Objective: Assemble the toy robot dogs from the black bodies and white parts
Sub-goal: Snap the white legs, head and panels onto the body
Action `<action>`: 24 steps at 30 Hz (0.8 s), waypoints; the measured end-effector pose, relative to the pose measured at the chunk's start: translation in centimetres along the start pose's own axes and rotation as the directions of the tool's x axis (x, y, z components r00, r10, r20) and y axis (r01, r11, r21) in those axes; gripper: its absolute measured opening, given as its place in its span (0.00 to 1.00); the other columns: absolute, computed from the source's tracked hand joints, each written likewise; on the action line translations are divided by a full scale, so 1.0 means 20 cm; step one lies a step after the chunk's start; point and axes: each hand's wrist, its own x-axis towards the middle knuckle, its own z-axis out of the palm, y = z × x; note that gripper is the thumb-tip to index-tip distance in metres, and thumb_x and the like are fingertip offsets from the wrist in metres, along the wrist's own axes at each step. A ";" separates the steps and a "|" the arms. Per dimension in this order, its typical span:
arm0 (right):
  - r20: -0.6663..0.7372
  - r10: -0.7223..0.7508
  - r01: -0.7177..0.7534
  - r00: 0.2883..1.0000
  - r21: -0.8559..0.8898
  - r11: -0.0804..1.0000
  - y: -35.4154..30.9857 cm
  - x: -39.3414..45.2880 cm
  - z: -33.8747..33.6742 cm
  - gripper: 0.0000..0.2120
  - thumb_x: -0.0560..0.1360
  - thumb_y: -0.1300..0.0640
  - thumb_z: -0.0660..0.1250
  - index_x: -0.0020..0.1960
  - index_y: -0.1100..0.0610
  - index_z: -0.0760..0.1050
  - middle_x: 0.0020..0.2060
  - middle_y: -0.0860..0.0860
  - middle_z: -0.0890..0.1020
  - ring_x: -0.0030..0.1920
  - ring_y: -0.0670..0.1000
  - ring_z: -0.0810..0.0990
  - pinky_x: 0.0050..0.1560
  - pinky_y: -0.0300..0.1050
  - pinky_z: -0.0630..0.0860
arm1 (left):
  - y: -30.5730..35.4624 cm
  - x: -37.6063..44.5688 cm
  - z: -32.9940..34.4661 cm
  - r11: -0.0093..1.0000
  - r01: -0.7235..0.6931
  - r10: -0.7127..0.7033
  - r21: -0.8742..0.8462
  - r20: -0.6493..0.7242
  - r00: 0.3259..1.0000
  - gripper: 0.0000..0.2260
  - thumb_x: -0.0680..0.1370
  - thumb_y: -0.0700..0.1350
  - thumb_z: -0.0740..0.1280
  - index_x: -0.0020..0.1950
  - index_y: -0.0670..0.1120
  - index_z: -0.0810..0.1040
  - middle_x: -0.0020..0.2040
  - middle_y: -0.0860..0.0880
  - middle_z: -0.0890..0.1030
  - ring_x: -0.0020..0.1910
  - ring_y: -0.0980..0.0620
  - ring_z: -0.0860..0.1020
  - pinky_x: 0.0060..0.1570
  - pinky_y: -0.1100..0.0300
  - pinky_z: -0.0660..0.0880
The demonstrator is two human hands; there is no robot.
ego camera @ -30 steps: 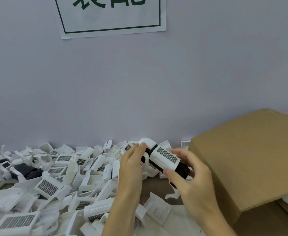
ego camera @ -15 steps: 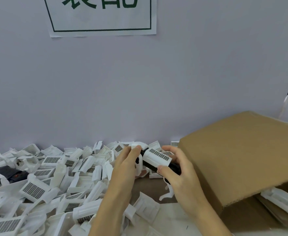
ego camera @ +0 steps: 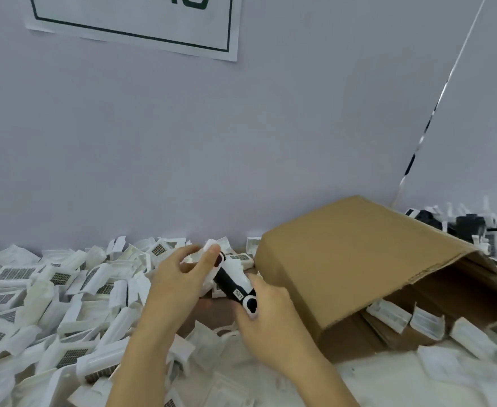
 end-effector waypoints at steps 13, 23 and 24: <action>-0.130 0.518 0.124 0.846 0.991 0.047 0.01 0.30 -0.66 0.10 0.83 0.61 0.57 0.55 0.62 0.76 0.47 0.63 0.81 0.39 0.60 0.82 0.32 0.42 0.82 | -0.01 0.02 0.01 0.973 -0.093 0.057 -0.211 -0.171 0.984 0.09 0.85 0.49 0.61 0.54 0.58 0.81 0.59 0.55 0.81 0.60 0.56 0.78 0.46 0.55 0.77; -0.166 0.641 0.264 0.749 0.963 -0.059 0.28 0.44 -1.10 0.22 0.84 0.56 0.50 0.75 0.63 0.65 0.57 0.61 0.76 0.54 0.59 0.79 0.68 0.53 0.74 | -0.01 -0.01 0.03 0.996 -0.034 0.022 -0.086 -0.132 0.991 0.10 0.85 0.44 0.61 0.52 0.51 0.83 0.50 0.50 0.85 0.52 0.48 0.82 0.46 0.50 0.78; -0.159 0.612 0.221 0.775 0.975 -0.027 0.27 0.41 -1.09 0.22 0.85 0.56 0.51 0.74 0.66 0.64 0.59 0.64 0.75 0.56 0.59 0.79 0.67 0.51 0.75 | -0.01 0.00 0.03 0.997 -0.025 0.015 -0.077 -0.131 0.991 0.11 0.85 0.43 0.61 0.51 0.50 0.83 0.49 0.49 0.86 0.49 0.49 0.82 0.45 0.50 0.77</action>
